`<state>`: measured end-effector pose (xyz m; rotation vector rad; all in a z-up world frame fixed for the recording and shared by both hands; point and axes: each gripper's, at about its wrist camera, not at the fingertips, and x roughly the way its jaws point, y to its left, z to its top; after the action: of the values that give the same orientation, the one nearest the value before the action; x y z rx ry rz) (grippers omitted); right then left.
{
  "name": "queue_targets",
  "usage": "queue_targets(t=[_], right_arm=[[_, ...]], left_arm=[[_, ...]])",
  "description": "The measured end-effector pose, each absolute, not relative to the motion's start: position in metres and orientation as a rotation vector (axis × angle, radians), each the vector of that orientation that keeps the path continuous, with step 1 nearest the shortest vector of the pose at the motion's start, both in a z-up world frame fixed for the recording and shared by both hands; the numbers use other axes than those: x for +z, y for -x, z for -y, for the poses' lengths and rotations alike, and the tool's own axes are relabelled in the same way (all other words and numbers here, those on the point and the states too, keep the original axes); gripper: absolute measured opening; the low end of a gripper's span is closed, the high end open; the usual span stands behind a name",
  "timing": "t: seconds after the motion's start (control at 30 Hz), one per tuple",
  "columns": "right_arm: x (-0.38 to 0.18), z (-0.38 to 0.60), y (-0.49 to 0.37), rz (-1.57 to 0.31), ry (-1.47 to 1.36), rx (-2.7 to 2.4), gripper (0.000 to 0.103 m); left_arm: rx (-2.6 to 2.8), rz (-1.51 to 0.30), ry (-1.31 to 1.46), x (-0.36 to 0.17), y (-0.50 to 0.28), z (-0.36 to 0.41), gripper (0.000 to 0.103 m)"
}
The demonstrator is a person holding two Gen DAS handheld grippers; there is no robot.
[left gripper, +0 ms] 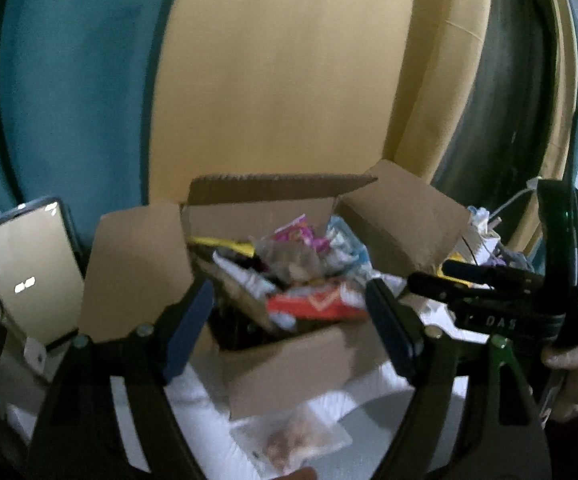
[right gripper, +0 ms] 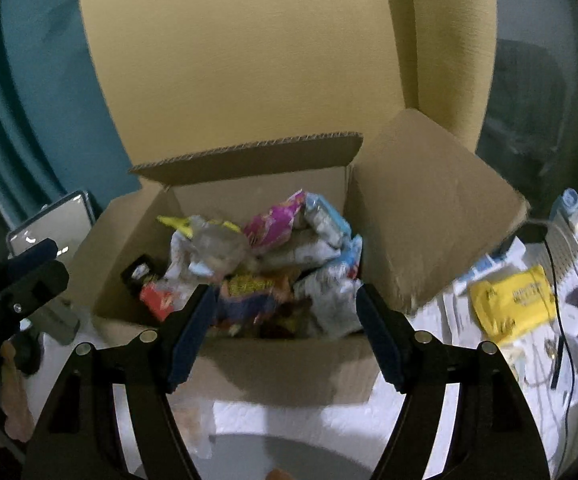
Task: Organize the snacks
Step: 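Withdraw both tools from the box toward the clear bread bag on the table, then grasp the clear bread bag with the right gripper and lift it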
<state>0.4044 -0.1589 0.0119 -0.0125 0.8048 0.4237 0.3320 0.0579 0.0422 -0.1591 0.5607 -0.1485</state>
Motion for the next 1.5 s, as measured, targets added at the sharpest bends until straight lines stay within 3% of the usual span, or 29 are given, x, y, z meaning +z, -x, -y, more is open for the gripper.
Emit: queue_targets(t=[0.87,1.13,1.17,1.23,1.5], right_arm=[[-0.118,0.066,-0.334,-1.076,0.042,0.543,0.077],[-0.137,0.041,-0.320,-1.094,0.087,0.555,0.080],[-0.137,0.041,-0.320,-1.089,0.080,0.557,0.079],[-0.137,0.043,-0.319,-1.098,0.054,0.587,0.065],[-0.121,0.051,-0.304,-1.074,0.077,0.653,0.054]], left_arm=[[-0.019,-0.720,0.310,-0.072,-0.242,-0.131,0.080],[0.007,-0.737,0.343,-0.082,-0.234,-0.143,0.080],[0.010,-0.737,0.345,-0.082,-0.233,-0.144,0.080],[0.011,-0.737,0.345,-0.082,-0.231,-0.144,0.080],[0.003,-0.734,0.321,-0.074,-0.231,-0.130,0.080]])
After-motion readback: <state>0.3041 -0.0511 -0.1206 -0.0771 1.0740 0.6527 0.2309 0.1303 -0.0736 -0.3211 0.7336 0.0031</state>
